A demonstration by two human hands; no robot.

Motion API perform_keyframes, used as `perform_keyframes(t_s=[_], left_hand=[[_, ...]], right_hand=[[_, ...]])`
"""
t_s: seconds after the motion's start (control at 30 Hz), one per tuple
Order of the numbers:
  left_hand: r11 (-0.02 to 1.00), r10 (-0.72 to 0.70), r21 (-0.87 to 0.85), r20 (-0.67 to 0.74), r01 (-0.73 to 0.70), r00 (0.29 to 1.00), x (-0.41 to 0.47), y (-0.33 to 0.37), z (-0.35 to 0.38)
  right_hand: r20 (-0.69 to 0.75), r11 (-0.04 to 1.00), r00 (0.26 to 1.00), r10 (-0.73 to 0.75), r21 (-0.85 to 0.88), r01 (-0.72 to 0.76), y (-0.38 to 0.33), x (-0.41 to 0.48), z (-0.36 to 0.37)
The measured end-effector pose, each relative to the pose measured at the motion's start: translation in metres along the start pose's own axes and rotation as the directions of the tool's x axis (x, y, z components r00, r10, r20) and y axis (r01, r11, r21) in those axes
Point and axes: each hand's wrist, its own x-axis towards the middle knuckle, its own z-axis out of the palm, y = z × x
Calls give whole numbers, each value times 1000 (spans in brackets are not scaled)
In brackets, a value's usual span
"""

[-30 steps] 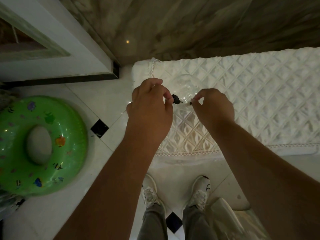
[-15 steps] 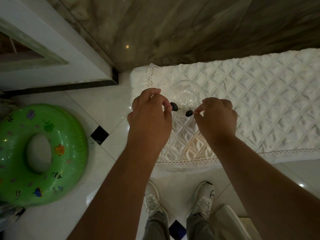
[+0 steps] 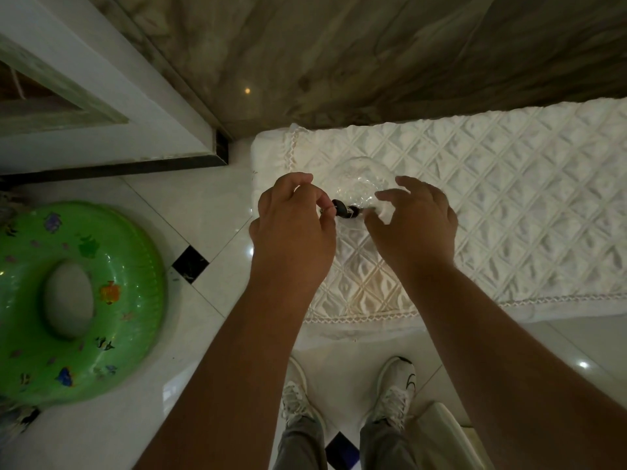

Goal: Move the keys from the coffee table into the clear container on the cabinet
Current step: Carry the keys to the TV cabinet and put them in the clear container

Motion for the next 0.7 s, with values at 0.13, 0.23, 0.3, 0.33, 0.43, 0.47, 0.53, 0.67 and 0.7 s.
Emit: perform_keyframes(t_s=[0.13, 0.23, 0.3, 0.33, 0.43, 0.47, 0.53, 0.67, 0.7], left_hand=[[999, -30, -23, 20, 31, 999, 3, -3, 8], [999, -36, -28, -1, 36, 999, 8, -1, 15], [999, -25, -28, -9, 24, 1000, 12, 3, 20], [999, -23, -33, -6, 23, 1000, 14, 6, 22], [999, -19, -30, 8, 19, 1000, 20, 11, 31], [1000, -18, -16, 10, 18, 1000, 23, 13, 34], [1000, -19, 24, 7, 19, 1000, 26, 15, 40], [996, -37, 87, 20, 35, 999, 30, 12, 54], [994, -46, 96, 24, 43, 999, 30, 11, 56]], right_hand=[[-39, 953, 994, 104, 289, -88, -10, -1, -16], [44, 948, 992, 119, 291, -127, -12, -1, -23], [101, 944, 985, 142, 285, -165, -9, 0, -24], [117, 942, 982, 151, 284, -179, -7, 1, -24], [126, 943, 980, 154, 277, -183, -1, 3, -24], [122, 945, 981, 149, 273, -177, 1, 4, -23], [111, 947, 983, 144, 272, -170, 5, 5, -23], [97, 947, 985, 140, 277, -162, 14, 7, -20], [96, 947, 986, 135, 281, -157, 15, 9, -19]])
